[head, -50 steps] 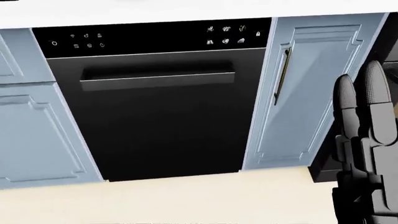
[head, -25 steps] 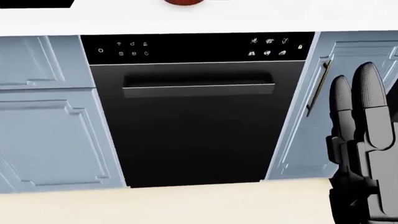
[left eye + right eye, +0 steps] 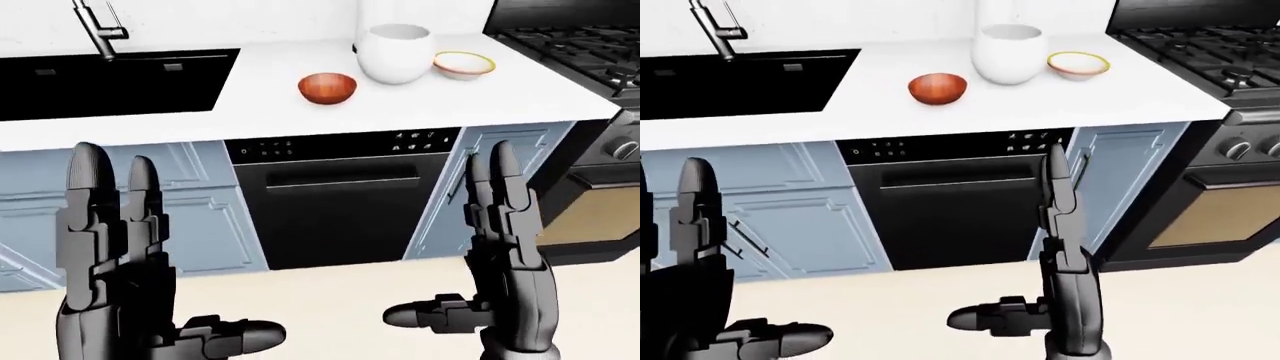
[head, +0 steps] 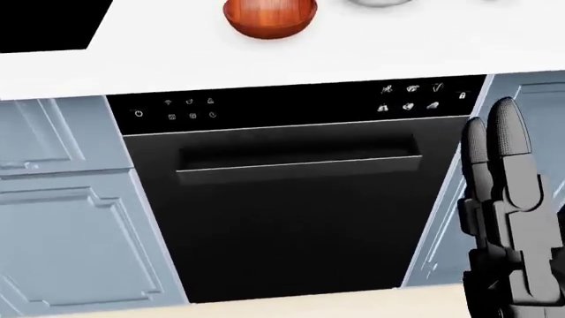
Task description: Stack the bowls from largest to smallest.
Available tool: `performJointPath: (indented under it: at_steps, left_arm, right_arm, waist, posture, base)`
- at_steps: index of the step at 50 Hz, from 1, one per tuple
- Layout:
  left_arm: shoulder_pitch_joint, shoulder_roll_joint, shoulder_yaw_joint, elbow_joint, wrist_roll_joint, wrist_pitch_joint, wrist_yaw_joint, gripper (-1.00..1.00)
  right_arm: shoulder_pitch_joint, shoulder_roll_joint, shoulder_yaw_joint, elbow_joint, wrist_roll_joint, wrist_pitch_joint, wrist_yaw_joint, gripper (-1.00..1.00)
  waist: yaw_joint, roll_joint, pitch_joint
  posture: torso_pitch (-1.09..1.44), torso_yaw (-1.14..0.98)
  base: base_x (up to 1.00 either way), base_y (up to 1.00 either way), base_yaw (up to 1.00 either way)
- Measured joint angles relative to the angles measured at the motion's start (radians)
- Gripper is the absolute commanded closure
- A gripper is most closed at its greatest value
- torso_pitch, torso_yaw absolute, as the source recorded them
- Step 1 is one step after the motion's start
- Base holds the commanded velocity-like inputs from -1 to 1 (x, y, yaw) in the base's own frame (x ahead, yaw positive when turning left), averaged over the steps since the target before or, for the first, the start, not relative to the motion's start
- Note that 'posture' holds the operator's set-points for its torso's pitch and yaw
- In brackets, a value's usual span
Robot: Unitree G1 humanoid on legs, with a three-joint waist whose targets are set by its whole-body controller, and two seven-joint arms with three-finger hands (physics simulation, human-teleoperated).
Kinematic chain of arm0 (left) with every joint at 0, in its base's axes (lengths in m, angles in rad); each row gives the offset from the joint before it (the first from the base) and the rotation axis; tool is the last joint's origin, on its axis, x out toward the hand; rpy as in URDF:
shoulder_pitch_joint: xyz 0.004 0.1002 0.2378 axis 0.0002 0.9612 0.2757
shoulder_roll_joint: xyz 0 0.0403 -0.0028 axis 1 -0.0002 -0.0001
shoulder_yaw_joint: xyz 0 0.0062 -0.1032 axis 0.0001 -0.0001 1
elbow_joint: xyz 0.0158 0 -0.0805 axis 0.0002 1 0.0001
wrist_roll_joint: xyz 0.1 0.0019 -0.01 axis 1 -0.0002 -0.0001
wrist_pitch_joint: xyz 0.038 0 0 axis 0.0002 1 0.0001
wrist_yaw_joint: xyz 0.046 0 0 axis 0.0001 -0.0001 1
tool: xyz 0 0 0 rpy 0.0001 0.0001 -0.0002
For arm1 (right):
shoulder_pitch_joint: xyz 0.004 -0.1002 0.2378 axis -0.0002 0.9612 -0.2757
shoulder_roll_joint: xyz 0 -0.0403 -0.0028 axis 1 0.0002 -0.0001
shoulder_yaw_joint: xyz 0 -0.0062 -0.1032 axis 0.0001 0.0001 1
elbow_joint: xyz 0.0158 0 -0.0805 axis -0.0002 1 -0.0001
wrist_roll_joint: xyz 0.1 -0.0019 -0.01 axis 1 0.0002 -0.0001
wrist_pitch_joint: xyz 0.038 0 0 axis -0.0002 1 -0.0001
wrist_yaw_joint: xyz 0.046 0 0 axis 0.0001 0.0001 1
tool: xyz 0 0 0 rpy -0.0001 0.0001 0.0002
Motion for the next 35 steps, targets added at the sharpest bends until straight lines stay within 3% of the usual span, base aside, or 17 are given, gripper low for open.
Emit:
performJointPath:
  at_steps: [7,9,10,11,12,15,21,23,24,26,28,31,35]
  left_arm:
    - [-0.001,0.001,0.004,-0.015,-0.002,-0.019,0.002,-1.0]
    - [-0.004,0.001,0.002,-0.015,-0.001,-0.017,0.002,-1.0]
    - [-0.008,-0.002,-0.003,-0.011,-0.001,-0.017,0.0,-1.0]
    - [-0.008,-0.005,-0.01,0.002,0.0,-0.014,-0.003,-1.0]
    - [-0.005,-0.003,-0.013,0.01,0.001,-0.009,-0.006,-1.0]
    - [0.002,-0.002,-0.007,0.003,0.002,-0.001,-0.007,-1.0]
    - [-0.003,-0.002,-0.009,-0.026,-0.001,-0.02,-0.007,-1.0]
    - [-0.004,-0.002,-0.009,-0.027,-0.001,-0.021,-0.008,-1.0]
    - [-0.003,-0.003,-0.007,-0.027,-0.002,-0.02,-0.007,-1.0]
    - [-0.006,0.002,0.004,0.005,-0.003,-0.01,-0.004,-1.0]
    - [0.003,0.0,0.005,0.007,-0.004,0.0,-0.001,-1.0]
    - [-0.004,0.0,0.002,-0.017,-0.005,-0.004,-0.003,-1.0]
    - [-0.004,0.0,0.004,-0.017,-0.006,-0.009,-0.002,-1.0]
  right_arm:
    - [-0.008,0.0,0.005,-0.02,0.003,-0.021,-0.002,-1.0]
    - [-0.011,0.0,0.003,-0.019,0.004,-0.019,-0.002,-1.0]
    - [-0.013,-0.003,-0.002,-0.016,0.005,-0.018,-0.003,-1.0]
    - [-0.012,-0.005,-0.009,-0.004,0.005,-0.014,-0.004,-1.0]
    - [-0.007,-0.004,-0.013,0.007,0.005,-0.008,-0.006,-1.0]
    - [0.001,-0.004,-0.011,0.008,0.005,0.004,-0.006,-1.0]
    - [-0.005,-0.003,-0.008,-0.026,0.007,-0.022,-0.01,-1.0]
    - [-0.006,-0.004,-0.008,-0.026,0.006,-0.021,-0.011,-1.0]
    - [-0.009,-0.005,-0.007,-0.026,0.006,-0.019,-0.01,-1.0]
    - [-0.009,0.002,0.007,0.004,0.003,-0.011,-0.005,-1.0]
    - [-0.002,-0.001,0.009,0.008,0.003,0.0,0.002,-1.0]
    - [-0.005,-0.002,0.002,-0.012,0.01,-0.001,0.001,-1.0]
    - [-0.007,-0.001,0.009,-0.027,0.011,-0.015,0.0,-1.0]
  waist:
    - [0.03,-0.056,-0.013]
    - [0.028,-0.081,-0.022]
    - [0.022,-0.085,-0.019]
    - [0.013,-0.072,0.0]
    - [0.006,-0.078,0.014]
    - [-0.016,-0.098,0.001]
    - [-0.039,-0.058,-0.01]
    - [-0.036,-0.031,-0.013]
    - [-0.024,-0.004,-0.015]
    - [-0.01,-0.01,0.007]
    - [-0.001,0.006,0.003]
    - [-0.007,-0.022,-0.01]
    - [0.003,-0.062,-0.004]
  posture:
    - [0.0,0.0]
    - [0.0,0.0]
    - [0.0,0.0]
    - [0.0,0.0]
    - [0.0,0.0]
    - [0.0,0.0]
    - [0.0,0.0]
    - [0.0,0.0]
    - [0.0,0.0]
    - [0.0,0.0]
    - [0.0,0.0]
    - [0.0,0.0]
    - [0.0,0.0]
  base:
    - [0.54,0.07,0.0]
    - [0.53,0.07,0.0]
    - [0.55,0.06,0.0]
    - [0.54,0.07,0.0]
    - [0.54,0.06,0.0]
    - [0.53,0.06,0.0]
    - [0.5,0.07,0.0]
    - [0.42,0.06,0.0]
    - [0.4,0.05,0.0]
    - [0.28,0.02,0.0]
    - [0.02,0.0,0.0]
    - [0.0,0.0,0.0]
    - [0.0,0.0,0.0]
